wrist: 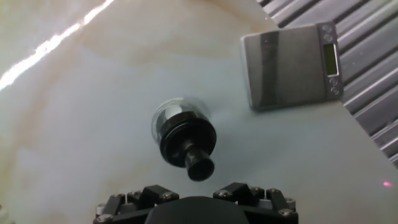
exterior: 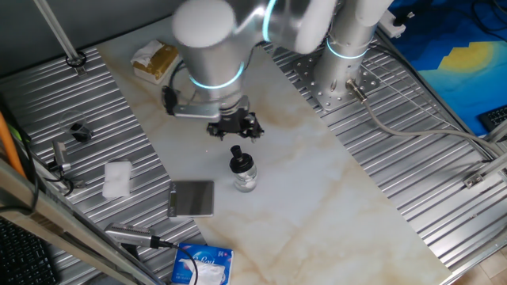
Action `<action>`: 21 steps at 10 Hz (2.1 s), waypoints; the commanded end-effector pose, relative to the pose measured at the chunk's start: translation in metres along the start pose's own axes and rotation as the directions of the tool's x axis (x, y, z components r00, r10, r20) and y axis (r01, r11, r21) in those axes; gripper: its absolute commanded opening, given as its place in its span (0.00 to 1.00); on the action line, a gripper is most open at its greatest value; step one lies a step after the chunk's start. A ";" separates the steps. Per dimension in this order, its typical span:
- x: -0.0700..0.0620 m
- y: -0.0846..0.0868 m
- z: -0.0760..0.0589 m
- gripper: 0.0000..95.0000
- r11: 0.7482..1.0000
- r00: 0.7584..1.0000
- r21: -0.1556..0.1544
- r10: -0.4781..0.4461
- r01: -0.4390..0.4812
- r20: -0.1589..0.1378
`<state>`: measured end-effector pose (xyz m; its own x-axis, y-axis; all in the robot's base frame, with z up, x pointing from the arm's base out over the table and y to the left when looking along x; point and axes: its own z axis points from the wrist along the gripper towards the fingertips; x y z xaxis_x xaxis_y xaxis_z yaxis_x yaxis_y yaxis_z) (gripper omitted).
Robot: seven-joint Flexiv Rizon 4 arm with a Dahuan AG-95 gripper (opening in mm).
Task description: Screw the lid onto the jar
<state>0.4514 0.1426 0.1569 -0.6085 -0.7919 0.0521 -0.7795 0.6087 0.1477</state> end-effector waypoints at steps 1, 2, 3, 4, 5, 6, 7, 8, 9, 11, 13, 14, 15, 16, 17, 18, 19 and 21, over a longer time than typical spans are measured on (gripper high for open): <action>0.001 -0.003 0.004 0.80 0.989 0.993 -0.092 0.115 -0.112 0.030; 0.000 -0.003 0.004 0.80 0.984 0.990 -0.117 0.138 -0.134 0.035; 0.000 -0.003 0.005 0.80 0.982 0.988 -0.123 0.150 -0.145 0.034; -0.001 -0.002 0.006 1.00 0.973 0.982 -0.148 0.183 -0.175 0.044; -0.001 -0.002 0.008 0.80 0.967 0.978 -0.164 0.205 -0.195 0.049; -0.002 -0.001 0.010 0.80 0.959 0.972 -0.179 0.230 -0.218 0.047; -0.003 0.000 0.012 0.80 0.951 0.966 -0.194 0.255 -0.243 0.044; -0.003 0.000 0.012 0.80 0.943 0.961 -0.207 0.275 -0.261 0.041; -0.003 0.000 0.013 0.80 0.925 0.950 -0.241 0.310 -0.293 0.037; -0.003 0.001 0.016 0.80 0.906 0.938 -0.280 0.343 -0.317 0.045; -0.006 0.002 0.018 0.80 0.886 0.926 -0.309 0.376 -0.345 0.044; -0.007 0.003 0.019 0.80 0.882 0.923 -0.314 0.383 -0.352 0.043; -0.009 0.003 0.020 0.80 0.879 0.920 -0.315 0.389 -0.357 0.042; -0.010 0.004 0.021 0.80 0.876 0.918 -0.317 0.394 -0.362 0.040; -0.012 0.004 0.022 0.80 0.872 0.915 -0.321 0.402 -0.369 0.040; -0.013 0.005 0.023 0.60 0.868 0.912 -0.325 0.409 -0.375 0.040; -0.014 0.005 0.023 0.60 0.863 0.908 -0.330 0.418 -0.383 0.038; -0.014 0.005 0.023 0.60 0.856 0.903 -0.336 0.428 -0.393 0.034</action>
<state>0.4527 0.1578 0.1339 -0.8891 -0.4515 0.0750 -0.3775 0.8161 0.4375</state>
